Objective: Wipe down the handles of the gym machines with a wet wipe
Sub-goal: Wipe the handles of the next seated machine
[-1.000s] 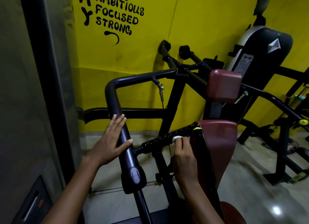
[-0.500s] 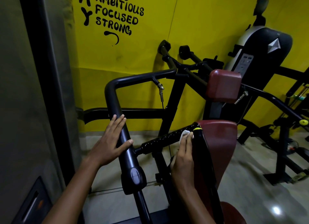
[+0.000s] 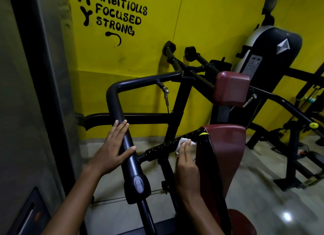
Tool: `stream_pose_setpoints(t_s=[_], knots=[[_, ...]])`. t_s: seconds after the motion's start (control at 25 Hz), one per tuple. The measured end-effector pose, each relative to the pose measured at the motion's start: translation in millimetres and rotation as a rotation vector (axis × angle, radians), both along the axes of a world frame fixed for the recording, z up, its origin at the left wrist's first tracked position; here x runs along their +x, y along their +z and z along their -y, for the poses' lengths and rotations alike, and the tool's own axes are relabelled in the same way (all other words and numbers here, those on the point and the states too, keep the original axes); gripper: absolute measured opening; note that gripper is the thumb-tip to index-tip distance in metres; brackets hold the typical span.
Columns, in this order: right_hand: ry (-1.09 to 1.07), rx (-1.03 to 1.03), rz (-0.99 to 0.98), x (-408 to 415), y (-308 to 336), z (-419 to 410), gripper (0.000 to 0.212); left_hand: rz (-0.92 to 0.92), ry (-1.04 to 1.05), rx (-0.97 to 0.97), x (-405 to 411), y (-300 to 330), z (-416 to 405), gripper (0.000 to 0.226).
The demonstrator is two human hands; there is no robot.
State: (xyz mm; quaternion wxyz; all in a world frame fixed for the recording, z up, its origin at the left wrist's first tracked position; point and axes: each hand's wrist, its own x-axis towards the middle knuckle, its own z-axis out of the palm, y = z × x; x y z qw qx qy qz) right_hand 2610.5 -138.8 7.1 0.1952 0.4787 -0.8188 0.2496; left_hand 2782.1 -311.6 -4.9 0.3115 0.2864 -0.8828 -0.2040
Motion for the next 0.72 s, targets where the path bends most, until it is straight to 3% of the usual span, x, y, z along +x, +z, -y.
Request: stream_pose_setpoints(t_s=[0.16, 0.32, 0.56, 0.64, 0.72], knots=[[0.063, 0.045, -0.182, 8.6, 2.7, -3.0, 0.076, 0.010, 0.006, 0.000, 0.3, 1.4, -0.9, 0.090], [0.202, 0.034, -0.242, 26.5, -5.5, -1.5, 0.055, 0.013, 0.012, -0.005, 0.3, 1.9, -1.6, 0.090], [0.317, 0.039, -0.311, 40.3, -9.7, 2.8, 0.051, 0.046, 0.032, -0.005, 0.7, 1.1, -5.1, 0.090], [0.346, 0.005, -0.306, 39.7, -8.9, 3.8, 0.039, 0.067, 0.043, -0.010, 1.7, 1.7, -7.9, 0.092], [0.344, -0.057, -0.287, 38.4, 4.9, 6.6, 0.014, 0.091, 0.055, 0.004, 1.4, 4.0, -11.7, 0.094]])
